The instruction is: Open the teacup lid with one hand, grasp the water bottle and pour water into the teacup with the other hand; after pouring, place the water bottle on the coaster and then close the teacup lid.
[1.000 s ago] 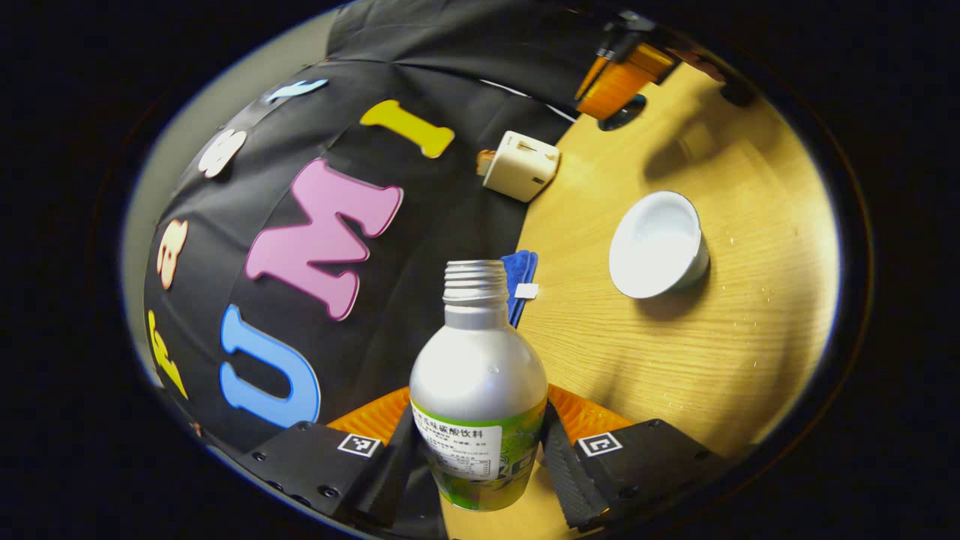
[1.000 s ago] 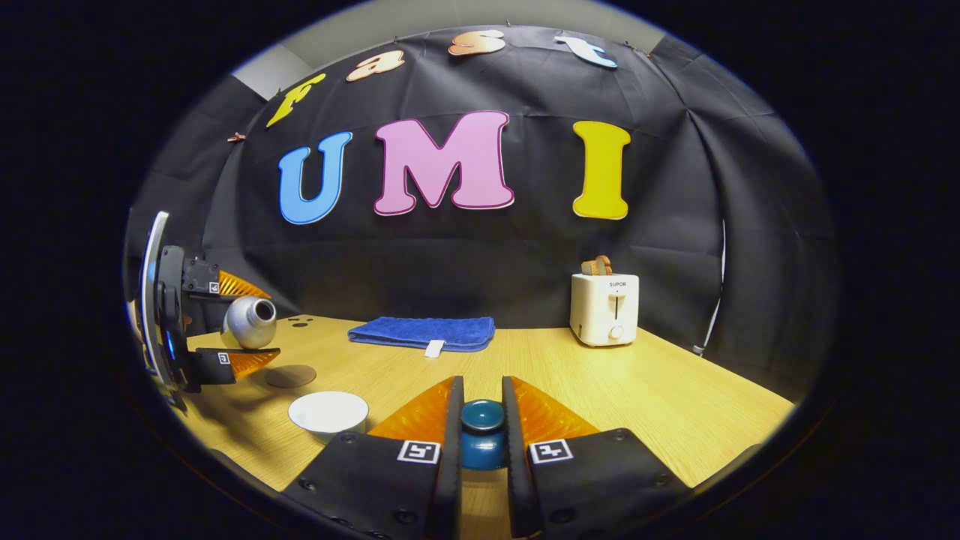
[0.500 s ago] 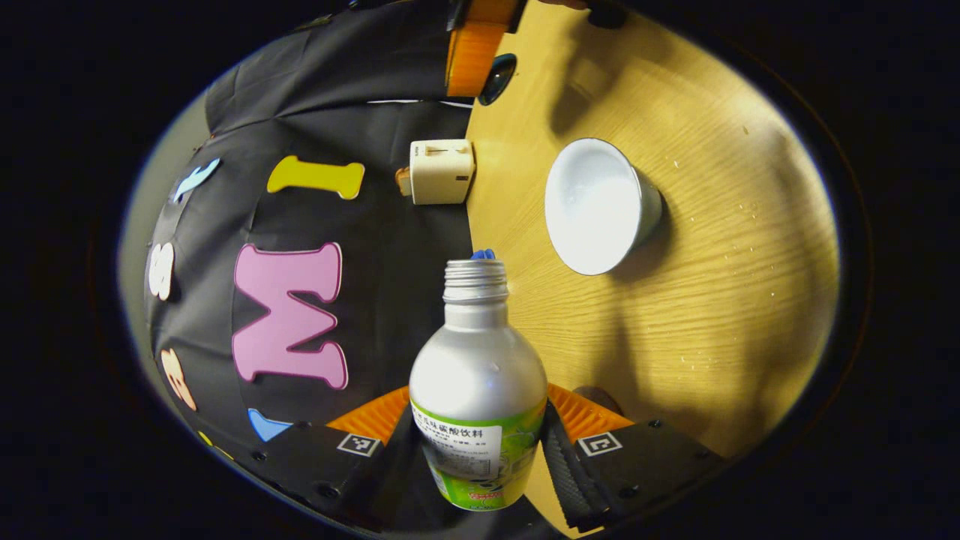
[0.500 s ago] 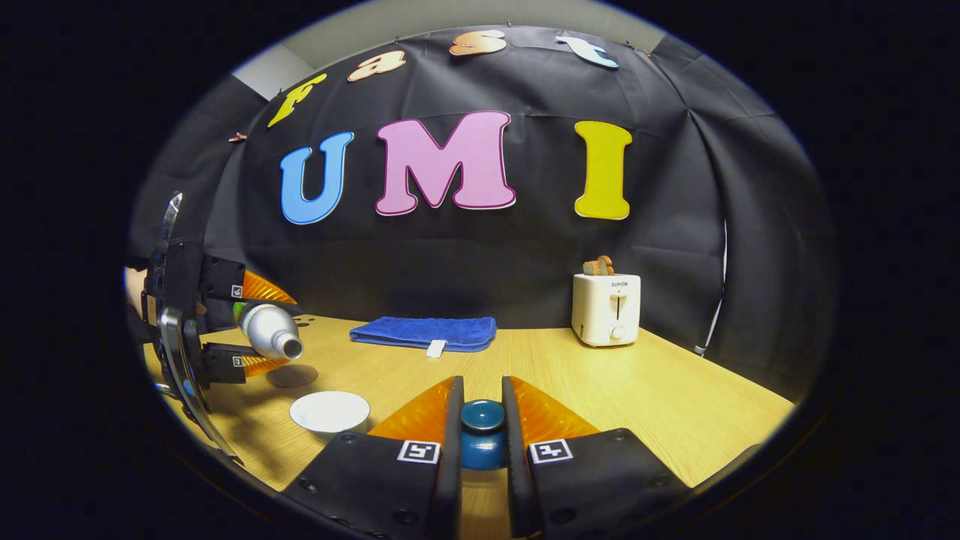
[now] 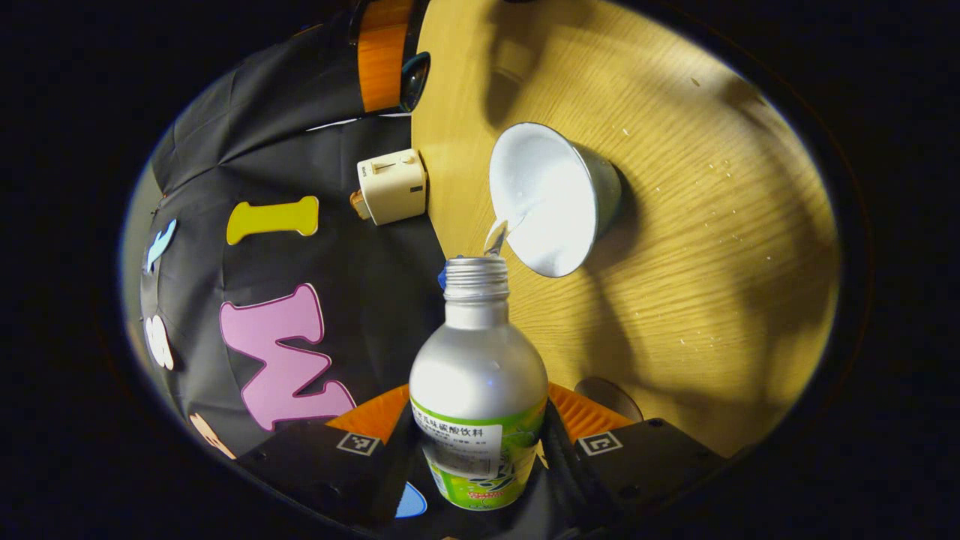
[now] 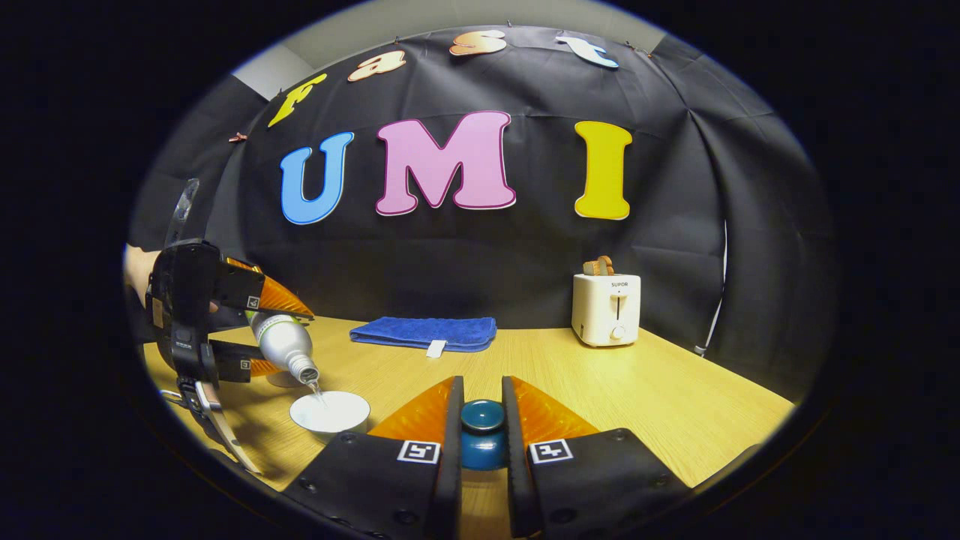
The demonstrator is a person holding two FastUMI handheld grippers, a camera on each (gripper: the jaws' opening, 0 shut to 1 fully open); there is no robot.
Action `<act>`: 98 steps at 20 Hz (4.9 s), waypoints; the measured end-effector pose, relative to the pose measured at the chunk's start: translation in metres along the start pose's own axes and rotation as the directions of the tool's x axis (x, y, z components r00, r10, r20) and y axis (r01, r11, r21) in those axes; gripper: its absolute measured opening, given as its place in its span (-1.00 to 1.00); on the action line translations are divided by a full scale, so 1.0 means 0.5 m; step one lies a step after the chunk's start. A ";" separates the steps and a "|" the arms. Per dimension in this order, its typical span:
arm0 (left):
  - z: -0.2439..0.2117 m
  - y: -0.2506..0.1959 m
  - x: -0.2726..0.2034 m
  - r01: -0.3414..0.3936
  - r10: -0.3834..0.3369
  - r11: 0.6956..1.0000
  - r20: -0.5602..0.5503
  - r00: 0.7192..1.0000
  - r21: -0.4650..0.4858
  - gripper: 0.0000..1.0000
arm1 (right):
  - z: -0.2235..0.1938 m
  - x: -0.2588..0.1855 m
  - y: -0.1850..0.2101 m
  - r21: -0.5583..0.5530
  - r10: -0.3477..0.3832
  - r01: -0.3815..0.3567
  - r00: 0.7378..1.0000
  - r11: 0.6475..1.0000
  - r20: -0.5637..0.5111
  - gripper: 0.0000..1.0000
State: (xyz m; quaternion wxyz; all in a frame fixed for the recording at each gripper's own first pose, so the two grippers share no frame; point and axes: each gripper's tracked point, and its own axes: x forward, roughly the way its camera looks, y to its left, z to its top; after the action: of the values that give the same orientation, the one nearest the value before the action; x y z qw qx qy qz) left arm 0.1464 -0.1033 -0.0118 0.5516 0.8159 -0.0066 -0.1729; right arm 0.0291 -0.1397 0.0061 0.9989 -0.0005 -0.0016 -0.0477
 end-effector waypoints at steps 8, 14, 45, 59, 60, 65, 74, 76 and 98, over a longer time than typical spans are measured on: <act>-0.011 0.005 0.003 0.006 -0.003 0.996 -0.028 1.000 0.093 0.62 | 0.000 0.000 0.002 0.001 0.005 -0.005 1.000 1.000 0.001 -0.43; -0.004 0.012 -0.003 0.009 -0.002 0.986 -0.039 0.999 0.169 0.63 | 0.000 -0.001 0.002 0.001 0.004 -0.004 1.000 1.000 0.001 -0.43; 0.010 0.060 -0.020 -0.034 0.057 0.928 -0.050 0.997 0.371 0.63 | 0.000 0.001 0.003 0.001 0.004 -0.004 1.000 1.000 0.003 -0.43; 0.009 0.052 -0.022 -0.121 0.124 0.967 0.003 0.992 0.224 0.63 | 0.000 0.001 0.003 0.001 0.004 -0.004 1.000 1.000 0.003 -0.42; 0.007 0.051 -0.028 -0.143 0.143 0.979 0.014 0.990 0.146 0.63 | 0.001 0.000 0.002 0.001 0.004 -0.004 1.000 1.000 0.003 -0.43; -0.034 0.040 -0.069 -0.257 0.268 0.916 -0.007 0.963 -0.307 0.63 | 0.001 0.001 0.003 0.002 0.004 -0.004 1.000 1.000 0.003 -0.43; -0.136 0.039 -0.046 -0.318 0.372 0.153 -0.244 0.896 -0.936 0.60 | 0.001 0.000 0.003 0.002 0.004 -0.004 1.000 1.000 0.003 -0.43; -0.129 0.033 -0.024 -0.262 0.358 -0.050 -0.262 0.896 -0.964 0.60 | 0.000 0.002 0.003 0.002 0.003 -0.003 1.000 1.000 0.003 -0.43; -0.070 -0.018 0.015 -0.033 0.278 -0.399 -0.155 0.948 -0.917 0.65 | 0.002 0.002 -0.005 0.001 -0.013 0.013 1.000 1.000 0.003 -0.42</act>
State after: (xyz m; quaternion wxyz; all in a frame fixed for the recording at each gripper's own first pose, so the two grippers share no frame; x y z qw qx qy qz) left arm 0.1622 -0.0697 -0.0102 0.9962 -0.0249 -0.0189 -0.0812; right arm 0.0296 -0.1424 0.0069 0.9985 -0.0002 -0.0032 -0.0544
